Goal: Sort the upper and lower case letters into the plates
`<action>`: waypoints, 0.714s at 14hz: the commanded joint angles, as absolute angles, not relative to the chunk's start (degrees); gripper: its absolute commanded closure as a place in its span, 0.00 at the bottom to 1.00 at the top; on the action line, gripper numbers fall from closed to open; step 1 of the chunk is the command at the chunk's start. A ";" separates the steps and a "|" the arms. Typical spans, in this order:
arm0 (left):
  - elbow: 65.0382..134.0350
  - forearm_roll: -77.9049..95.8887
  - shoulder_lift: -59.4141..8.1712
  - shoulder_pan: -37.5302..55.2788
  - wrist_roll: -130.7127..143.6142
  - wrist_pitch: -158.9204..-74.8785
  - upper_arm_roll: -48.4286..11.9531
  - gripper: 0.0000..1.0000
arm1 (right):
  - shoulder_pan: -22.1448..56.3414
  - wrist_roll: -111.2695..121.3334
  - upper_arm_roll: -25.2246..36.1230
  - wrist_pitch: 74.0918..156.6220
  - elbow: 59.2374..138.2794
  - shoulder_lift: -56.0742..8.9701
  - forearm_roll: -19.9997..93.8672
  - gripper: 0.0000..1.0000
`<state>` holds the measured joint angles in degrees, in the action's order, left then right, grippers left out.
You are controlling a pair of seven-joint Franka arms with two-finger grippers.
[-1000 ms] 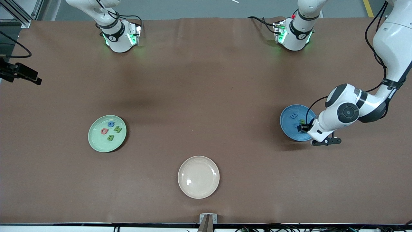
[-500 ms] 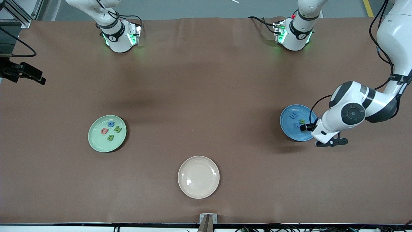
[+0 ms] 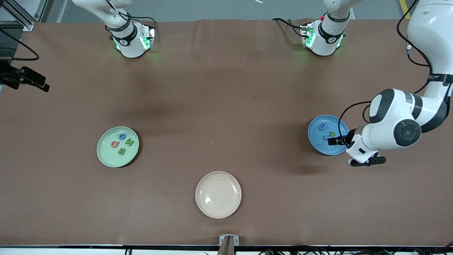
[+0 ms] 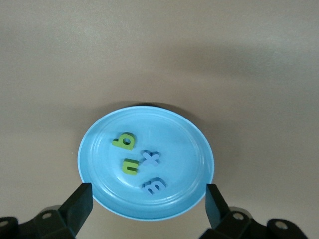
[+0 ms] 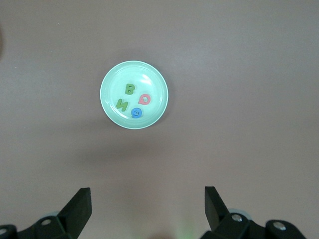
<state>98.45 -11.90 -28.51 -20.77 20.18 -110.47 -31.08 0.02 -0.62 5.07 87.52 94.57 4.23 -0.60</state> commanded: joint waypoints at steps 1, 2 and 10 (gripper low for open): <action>98.35 -2.58 -23.91 -5.06 14.87 -109.42 -13.86 0.01 | 0.09 -0.44 5.19 88.42 96.94 6.50 0.09 0.00; 98.35 -0.37 -22.86 -0.31 13.72 -109.42 -8.23 0.01 | 0.17 0.17 5.19 88.59 96.94 6.50 0.09 0.00; 98.44 0.18 -10.13 -2.02 12.13 -105.92 -5.27 0.00 | 0.00 2.55 5.36 89.30 96.94 6.42 1.23 0.00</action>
